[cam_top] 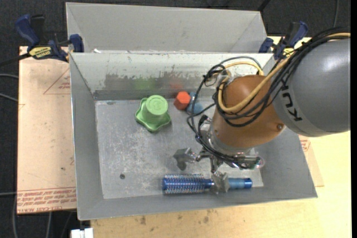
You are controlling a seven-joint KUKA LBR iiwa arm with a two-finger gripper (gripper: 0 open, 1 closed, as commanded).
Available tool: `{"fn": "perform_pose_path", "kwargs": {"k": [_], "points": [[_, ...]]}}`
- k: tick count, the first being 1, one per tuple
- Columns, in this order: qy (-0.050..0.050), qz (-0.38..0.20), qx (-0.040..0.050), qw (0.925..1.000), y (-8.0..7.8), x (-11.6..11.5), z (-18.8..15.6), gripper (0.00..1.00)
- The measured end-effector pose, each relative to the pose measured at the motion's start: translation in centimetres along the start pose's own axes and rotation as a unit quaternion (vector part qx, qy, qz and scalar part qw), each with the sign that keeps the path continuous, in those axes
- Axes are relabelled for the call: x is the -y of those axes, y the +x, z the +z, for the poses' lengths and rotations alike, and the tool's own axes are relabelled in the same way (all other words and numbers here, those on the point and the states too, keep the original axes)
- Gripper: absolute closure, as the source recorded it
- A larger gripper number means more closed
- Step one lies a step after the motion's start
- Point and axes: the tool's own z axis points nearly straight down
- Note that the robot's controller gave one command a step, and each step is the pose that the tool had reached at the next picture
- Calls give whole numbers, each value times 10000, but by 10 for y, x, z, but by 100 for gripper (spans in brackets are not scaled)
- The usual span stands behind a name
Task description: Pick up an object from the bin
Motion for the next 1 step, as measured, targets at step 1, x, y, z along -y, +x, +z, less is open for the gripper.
{"fn": "perform_pose_path", "kwargs": {"k": [1], "points": [[53, -828, 38, 9965, 5, 6, 40, 0]]}}
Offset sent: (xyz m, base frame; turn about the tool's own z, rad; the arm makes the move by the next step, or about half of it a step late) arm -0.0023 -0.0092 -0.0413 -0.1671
